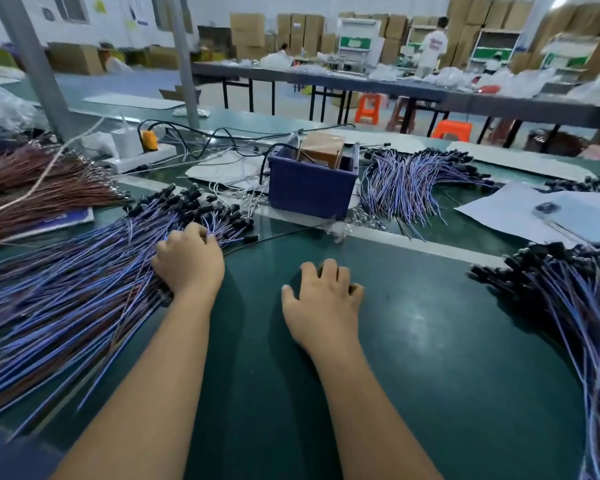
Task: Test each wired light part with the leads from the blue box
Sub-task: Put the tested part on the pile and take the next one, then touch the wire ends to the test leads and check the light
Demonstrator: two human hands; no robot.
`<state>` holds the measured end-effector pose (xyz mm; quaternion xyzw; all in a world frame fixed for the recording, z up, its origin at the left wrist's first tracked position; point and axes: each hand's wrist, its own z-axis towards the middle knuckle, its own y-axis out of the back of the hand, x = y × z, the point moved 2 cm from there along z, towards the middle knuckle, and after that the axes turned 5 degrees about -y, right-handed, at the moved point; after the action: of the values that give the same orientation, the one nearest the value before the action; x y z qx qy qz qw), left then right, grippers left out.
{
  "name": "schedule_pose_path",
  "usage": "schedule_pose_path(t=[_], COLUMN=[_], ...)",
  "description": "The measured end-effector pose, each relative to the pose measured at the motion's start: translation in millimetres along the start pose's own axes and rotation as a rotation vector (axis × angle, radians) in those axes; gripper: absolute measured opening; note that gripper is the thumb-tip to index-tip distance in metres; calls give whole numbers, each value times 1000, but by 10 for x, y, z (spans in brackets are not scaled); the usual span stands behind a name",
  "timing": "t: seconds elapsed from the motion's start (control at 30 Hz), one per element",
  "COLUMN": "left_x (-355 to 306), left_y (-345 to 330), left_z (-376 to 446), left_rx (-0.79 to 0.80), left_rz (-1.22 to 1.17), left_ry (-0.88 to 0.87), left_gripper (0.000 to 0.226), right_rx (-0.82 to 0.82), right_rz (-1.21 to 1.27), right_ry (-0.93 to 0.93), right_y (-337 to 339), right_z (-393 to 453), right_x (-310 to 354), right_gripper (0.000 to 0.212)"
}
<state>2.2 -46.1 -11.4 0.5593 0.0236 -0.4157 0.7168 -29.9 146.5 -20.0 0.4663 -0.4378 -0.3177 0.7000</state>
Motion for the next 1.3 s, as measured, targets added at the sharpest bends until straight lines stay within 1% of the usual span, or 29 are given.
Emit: schedule_pose_path(t=[0.03,0.07,0.1,0.13,0.23,0.27,0.3,0.33,0.37,0.4,0.43,0.47,0.5,0.57,0.67,0.7,0.77,0.83,0.87,0.93,1.0,1.07,1.1,1.17,1.2,1.23,1.3], left_x=[1,-23,-72,-144,-486,-614,-719,-794,-835,-849,-844,-828,-809,-782,-774,-771,-765,-757,-753,-752,-771,-819,-849,-876,-867,-851,-802], left_y=[26,42,46,37,35,47,46,26,-8,-39,-60,-70,-76,-92,-142,-157,-173,-163,-156,-153,-152,-175,-194,-215,-220,-220,-216], left_z=[-24,-49,-80,-116,-279,-357,-436,-506,-562,-595,-609,-607,-594,-562,-536,-535,-530,-509,-499,-490,-496,-519,-518,-491,-457,-418,-354], left_rx=[-70,-136,-168,-167,-90,-70,-50,-24,13,63,116,156,177,192,224,207,120,48,59,134,195,324,428,594,624,629,614], left_rz=[-44,-96,-156,-227,-456,-501,-528,-539,-538,-528,-519,-518,-528,-543,-525,-517,-495,-461,-444,-436,-493,-689,-861,-1230,-1364,-1443,-1542], left_ry=[-30,-90,-179,-282,-574,-670,-761,-839,-890,-910,-904,-883,-865,-860,-855,-836,-769,-701,-666,-563,-457,-330,-208,132,268,349,432], left_gripper=[21,21,19,18,14,14,14,15,16,18,20,21,20,18,19,20,18,19,21,29,31,19,13,20,26,30,28], right_rx=[-6,-17,-26,-36,-77,-100,-114,-100,-71,-40,-10,14,32,33,-5,-18,-65,-128,-172,-283,-396,-489,-518,-501,-461,-406,-296], right_rz=[3,5,7,12,83,162,313,552,855,1154,1394,1547,1621,1664,1749,1770,1783,1763,1698,1487,1345,1270,1200,983,871,784,674], right_ry=[0,1,5,5,-10,-16,-35,-82,-145,-212,-265,-285,-280,-222,-192,-201,-229,-221,-218,-225,-208,-109,-32,166,269,357,501], right_y=[-1,-3,-1,-5,3,18,31,55,91,127,141,142,144,145,157,176,222,282,290,276,278,301,315,298,268,234,189], right_z=[-5,-2,2,5,18,35,62,94,126,163,203,235,255,279,305,315,330,318,307,279,254,211,190,159,142,121,88], right_x=[3,5,9,13,7,-3,-23,-48,-73,-101,-136,-171,-197,-229,-274,-291,-346,-377,-385,-401,-406,-394,-374,-303,-249,-192,-114], right_gripper=[38,37,36,35,32,31,29,27,27,28,31,37,44,51,52,51,44,31,27,26,23,23,24,22,22,23,23])
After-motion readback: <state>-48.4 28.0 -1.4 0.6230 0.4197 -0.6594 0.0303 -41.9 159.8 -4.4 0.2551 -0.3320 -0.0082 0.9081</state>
